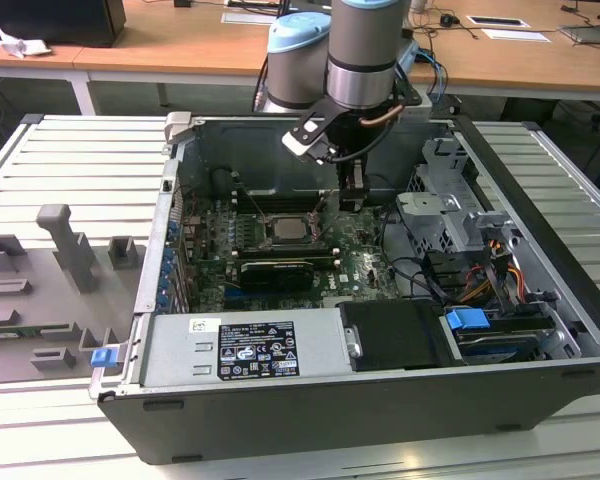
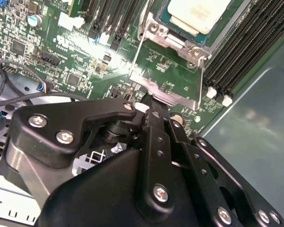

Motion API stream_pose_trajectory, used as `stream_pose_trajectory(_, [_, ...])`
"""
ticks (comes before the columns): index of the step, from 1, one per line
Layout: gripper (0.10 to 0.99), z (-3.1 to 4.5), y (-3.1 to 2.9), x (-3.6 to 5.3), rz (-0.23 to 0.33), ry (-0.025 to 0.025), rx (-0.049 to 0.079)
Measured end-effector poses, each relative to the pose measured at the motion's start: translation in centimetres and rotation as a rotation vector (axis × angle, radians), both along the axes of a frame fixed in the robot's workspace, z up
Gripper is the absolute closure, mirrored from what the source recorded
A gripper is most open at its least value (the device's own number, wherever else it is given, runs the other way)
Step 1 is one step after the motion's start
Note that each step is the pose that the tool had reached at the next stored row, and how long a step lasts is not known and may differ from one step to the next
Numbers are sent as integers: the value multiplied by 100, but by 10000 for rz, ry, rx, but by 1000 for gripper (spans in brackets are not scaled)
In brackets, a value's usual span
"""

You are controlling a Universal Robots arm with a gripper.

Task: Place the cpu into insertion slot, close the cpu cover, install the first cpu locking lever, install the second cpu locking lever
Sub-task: 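Close the cpu cover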

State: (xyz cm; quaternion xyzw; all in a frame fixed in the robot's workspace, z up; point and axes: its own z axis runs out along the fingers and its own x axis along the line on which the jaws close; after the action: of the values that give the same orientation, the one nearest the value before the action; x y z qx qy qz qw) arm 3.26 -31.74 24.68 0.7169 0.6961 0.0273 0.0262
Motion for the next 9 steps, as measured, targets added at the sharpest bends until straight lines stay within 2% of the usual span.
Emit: stream_pose_trajectory(9, [980, 0, 0, -59, 0, 0, 1])
